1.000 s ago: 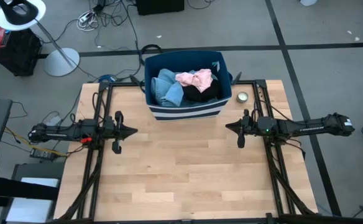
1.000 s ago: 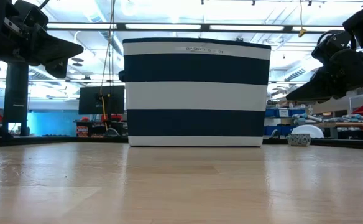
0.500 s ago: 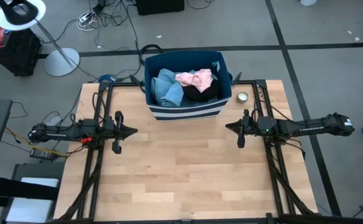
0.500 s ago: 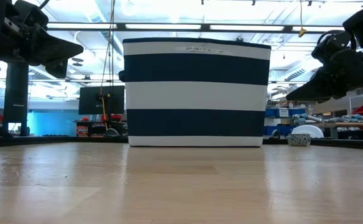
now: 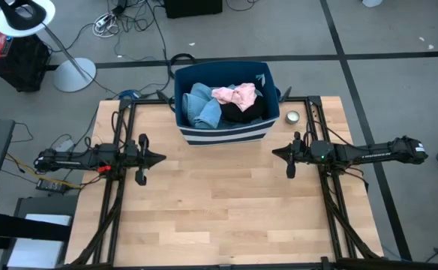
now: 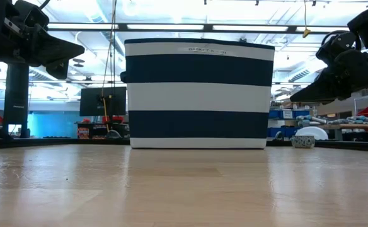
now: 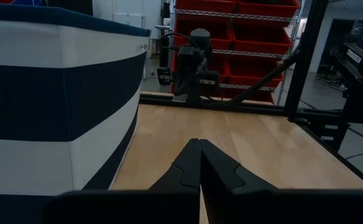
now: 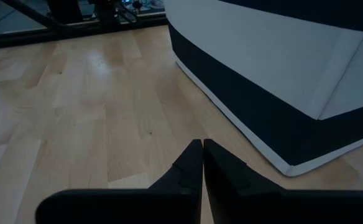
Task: Sort clothes
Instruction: Return to Home Position
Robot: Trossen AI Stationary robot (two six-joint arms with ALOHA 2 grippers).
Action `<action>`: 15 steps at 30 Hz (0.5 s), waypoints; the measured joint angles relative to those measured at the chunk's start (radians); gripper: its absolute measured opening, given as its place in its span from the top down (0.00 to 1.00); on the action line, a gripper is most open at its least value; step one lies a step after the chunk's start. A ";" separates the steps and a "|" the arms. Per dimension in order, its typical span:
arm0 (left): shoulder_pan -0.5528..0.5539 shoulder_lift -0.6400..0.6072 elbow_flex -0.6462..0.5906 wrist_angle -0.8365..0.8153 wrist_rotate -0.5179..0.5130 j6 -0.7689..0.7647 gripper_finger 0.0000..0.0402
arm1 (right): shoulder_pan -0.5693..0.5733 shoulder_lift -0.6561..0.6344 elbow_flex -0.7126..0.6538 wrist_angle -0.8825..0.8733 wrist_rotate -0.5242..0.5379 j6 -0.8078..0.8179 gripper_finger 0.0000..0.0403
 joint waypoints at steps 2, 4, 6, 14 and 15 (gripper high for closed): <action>0.000 0.000 0.000 0.000 0.000 0.000 0.99 | 0.000 0.000 0.000 0.000 0.000 0.000 0.96; 0.000 0.000 0.000 0.000 0.000 0.000 0.99 | 0.000 0.000 0.000 0.000 0.000 0.000 0.96; 0.000 0.000 0.000 0.000 0.000 0.000 0.99 | 0.000 0.000 0.000 0.000 0.000 0.000 0.96; 0.000 0.000 0.000 0.000 0.000 0.000 0.99 | 0.000 0.000 0.000 0.000 0.000 0.000 0.97; 0.000 0.000 0.000 0.000 0.000 0.000 0.99 | 0.000 0.000 0.000 0.000 0.000 0.000 0.97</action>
